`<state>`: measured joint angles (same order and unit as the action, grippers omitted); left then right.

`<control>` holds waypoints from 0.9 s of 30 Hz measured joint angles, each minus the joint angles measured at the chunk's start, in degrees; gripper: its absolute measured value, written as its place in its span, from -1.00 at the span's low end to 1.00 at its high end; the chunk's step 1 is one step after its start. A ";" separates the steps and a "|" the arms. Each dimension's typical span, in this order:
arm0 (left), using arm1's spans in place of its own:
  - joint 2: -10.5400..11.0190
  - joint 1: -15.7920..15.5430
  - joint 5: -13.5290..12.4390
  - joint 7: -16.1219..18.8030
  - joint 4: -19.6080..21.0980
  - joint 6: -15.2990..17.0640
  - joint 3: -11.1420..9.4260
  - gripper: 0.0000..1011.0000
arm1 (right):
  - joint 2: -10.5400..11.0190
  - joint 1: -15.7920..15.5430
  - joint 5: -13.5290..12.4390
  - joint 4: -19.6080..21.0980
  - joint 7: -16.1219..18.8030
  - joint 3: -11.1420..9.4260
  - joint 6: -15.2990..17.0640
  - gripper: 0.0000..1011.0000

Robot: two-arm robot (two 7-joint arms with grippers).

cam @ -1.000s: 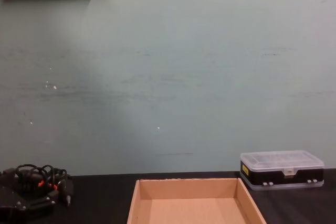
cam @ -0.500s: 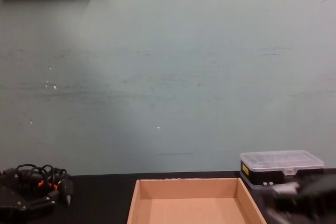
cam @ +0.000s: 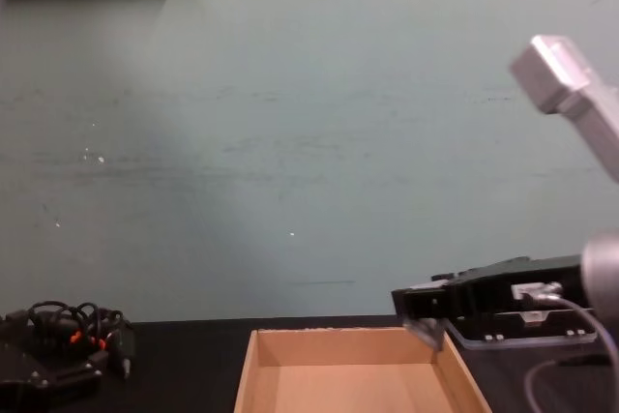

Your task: Use one hand to pick up the angle iron from the table and place it into the box.

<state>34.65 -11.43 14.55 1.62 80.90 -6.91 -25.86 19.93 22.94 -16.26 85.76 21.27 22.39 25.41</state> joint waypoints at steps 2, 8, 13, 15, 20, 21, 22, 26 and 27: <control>0.00 0.00 0.00 0.00 0.00 0.00 0.00 1.00 | -1.22 2.04 0.35 -3.10 -0.09 0.66 -0.12 0.11; 0.00 0.00 0.00 0.00 0.00 0.00 0.00 1.00 | -4.27 6.40 0.62 -11.06 -0.41 1.57 -0.61 0.11; 0.00 0.00 0.00 0.00 0.00 0.00 0.00 1.00 | -6.83 10.36 1.53 -18.19 -0.35 2.88 -1.75 0.11; 0.00 0.00 0.00 0.00 0.00 0.00 0.00 1.00 | -7.42 11.18 1.86 -19.68 -0.29 3.20 -2.03 0.11; 0.00 0.00 0.00 0.00 0.00 0.00 0.00 1.00 | -9.12 13.45 3.07 -24.31 -0.07 4.23 -2.77 0.11; 0.00 0.00 0.00 0.00 0.00 0.00 0.00 1.00 | -9.30 13.72 3.28 -24.90 -0.04 4.39 -2.81 0.11; 0.00 0.00 0.00 0.00 0.00 0.00 0.00 1.00 | -9.70 14.31 3.71 -26.09 0.04 4.71 -2.83 0.11; 0.00 0.00 0.00 0.00 0.00 0.00 0.00 1.00 | -10.36 15.34 4.50 -28.11 0.31 5.17 -2.89 0.11; 0.00 0.00 0.00 0.00 0.00 0.00 0.00 1.00 | -10.66 15.78 4.87 -28.93 0.35 5.29 -2.92 0.11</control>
<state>34.65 -11.43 14.54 1.62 80.90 -6.91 -25.86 9.27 38.72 -11.40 56.83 21.61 27.67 22.48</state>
